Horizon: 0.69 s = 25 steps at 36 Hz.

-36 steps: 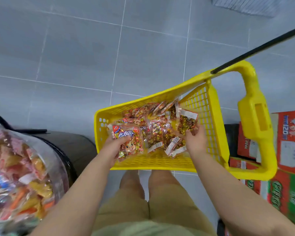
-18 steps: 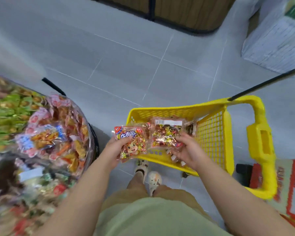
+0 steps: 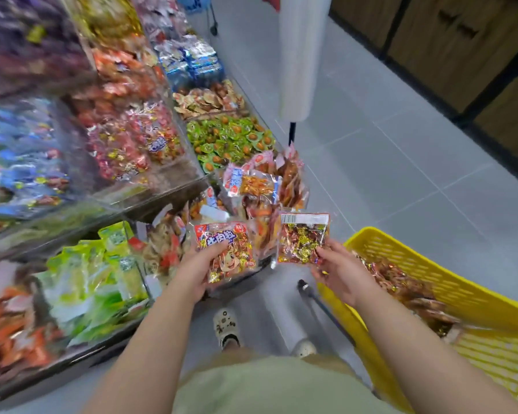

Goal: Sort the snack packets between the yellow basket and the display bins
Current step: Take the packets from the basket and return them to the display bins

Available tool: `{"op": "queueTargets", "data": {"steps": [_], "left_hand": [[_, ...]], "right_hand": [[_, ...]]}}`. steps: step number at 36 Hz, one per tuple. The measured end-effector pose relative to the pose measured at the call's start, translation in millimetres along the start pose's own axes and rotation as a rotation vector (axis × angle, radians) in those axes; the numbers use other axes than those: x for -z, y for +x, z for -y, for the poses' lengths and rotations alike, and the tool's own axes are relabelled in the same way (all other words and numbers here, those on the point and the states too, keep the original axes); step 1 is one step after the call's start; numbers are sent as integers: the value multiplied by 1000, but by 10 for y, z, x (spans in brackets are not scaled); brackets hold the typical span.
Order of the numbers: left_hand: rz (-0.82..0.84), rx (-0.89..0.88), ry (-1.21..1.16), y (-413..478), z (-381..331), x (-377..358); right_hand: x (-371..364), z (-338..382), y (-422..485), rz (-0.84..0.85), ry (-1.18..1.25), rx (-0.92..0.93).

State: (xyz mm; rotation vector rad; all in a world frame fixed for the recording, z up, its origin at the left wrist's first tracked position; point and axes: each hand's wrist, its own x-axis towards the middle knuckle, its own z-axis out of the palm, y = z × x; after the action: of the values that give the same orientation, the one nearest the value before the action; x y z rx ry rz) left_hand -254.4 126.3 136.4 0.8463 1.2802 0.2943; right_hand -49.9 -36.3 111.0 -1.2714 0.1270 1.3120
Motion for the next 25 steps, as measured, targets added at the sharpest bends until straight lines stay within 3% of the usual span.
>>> {"op": "queueTargets", "data": {"steps": [7,10,17,20,22,25], "left_hand": [[-63,-39,-79,81,-455,1011],[-73,-79,-147,189,-656,1389],[-44,-156,-292,382,-1130,1917],[26,-195,-375,416,-1288,2013],[40,-212,-386,446,-1363,2081],[33,-190,-366,473,-1430,2217]], "right_hand": [[-1213,106,297,159,-156,165],[-1717,94,444,136,-223,275],[-2841,-111,416,121,-1103,1096],[-3155,-286,446,102,-1251,1349],[-3300,-383,460,153,-1228,1345],[-3401,-428,502,327,-1177,1157]]}}
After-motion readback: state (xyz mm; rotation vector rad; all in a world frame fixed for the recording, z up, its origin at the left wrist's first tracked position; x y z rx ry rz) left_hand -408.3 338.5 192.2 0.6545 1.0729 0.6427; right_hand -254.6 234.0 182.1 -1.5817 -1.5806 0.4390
